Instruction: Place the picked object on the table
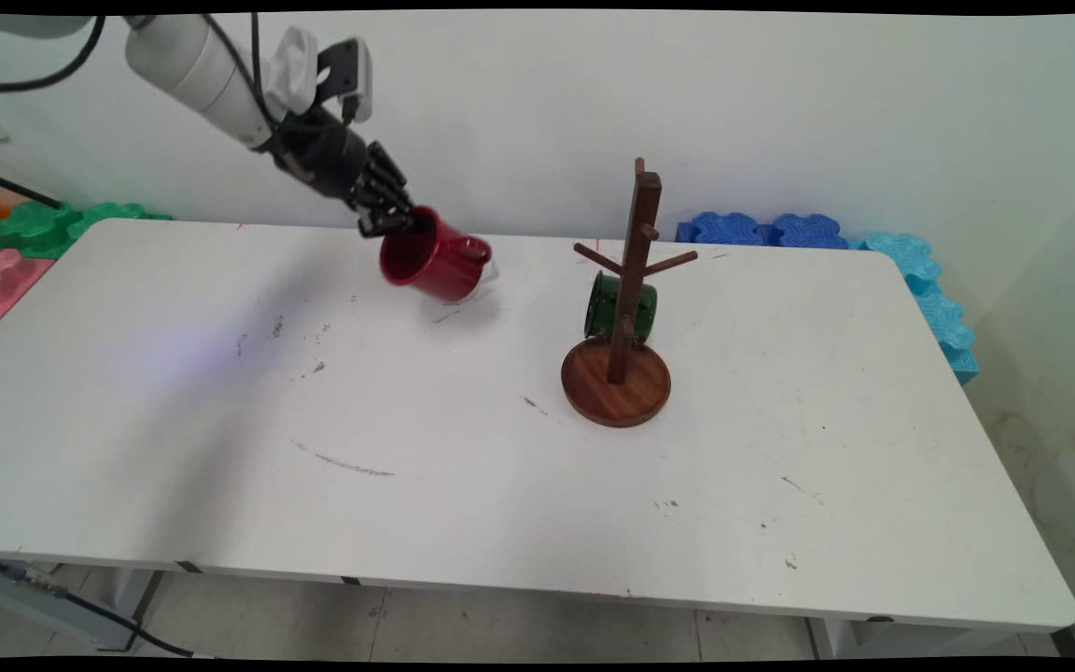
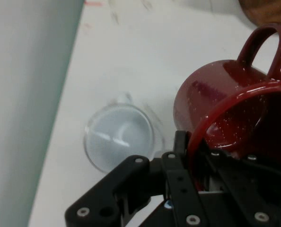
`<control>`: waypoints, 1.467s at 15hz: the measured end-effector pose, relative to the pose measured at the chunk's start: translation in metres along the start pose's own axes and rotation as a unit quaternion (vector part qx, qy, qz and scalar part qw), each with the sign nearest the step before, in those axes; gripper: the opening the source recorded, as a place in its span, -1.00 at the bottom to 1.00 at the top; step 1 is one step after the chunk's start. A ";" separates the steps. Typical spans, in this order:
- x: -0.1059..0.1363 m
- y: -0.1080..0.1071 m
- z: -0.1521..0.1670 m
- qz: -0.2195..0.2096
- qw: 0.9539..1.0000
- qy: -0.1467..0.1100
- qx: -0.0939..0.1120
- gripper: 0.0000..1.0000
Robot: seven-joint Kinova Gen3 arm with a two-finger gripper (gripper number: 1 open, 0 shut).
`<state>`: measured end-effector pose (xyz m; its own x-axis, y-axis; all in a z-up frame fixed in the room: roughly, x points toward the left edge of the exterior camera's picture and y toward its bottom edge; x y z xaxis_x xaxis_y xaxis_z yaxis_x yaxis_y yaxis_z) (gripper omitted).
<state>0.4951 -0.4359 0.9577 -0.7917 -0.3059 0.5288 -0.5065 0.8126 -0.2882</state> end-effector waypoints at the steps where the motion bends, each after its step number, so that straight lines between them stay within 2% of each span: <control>1: -0.005 0.005 0.001 -0.001 1.000 -0.008 -0.003 -1.00; 6: -0.017 0.021 0.015 -0.005 0.999 -0.036 -0.015 -1.00; 12: -0.020 0.037 0.045 -0.023 0.997 -0.067 -0.031 -1.00; 22: -0.021 0.056 0.082 -0.044 0.993 -0.100 -0.052 -1.00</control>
<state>0.4554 -0.4252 0.8649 -0.8037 -0.4614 0.3757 -0.5466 0.8220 -0.1597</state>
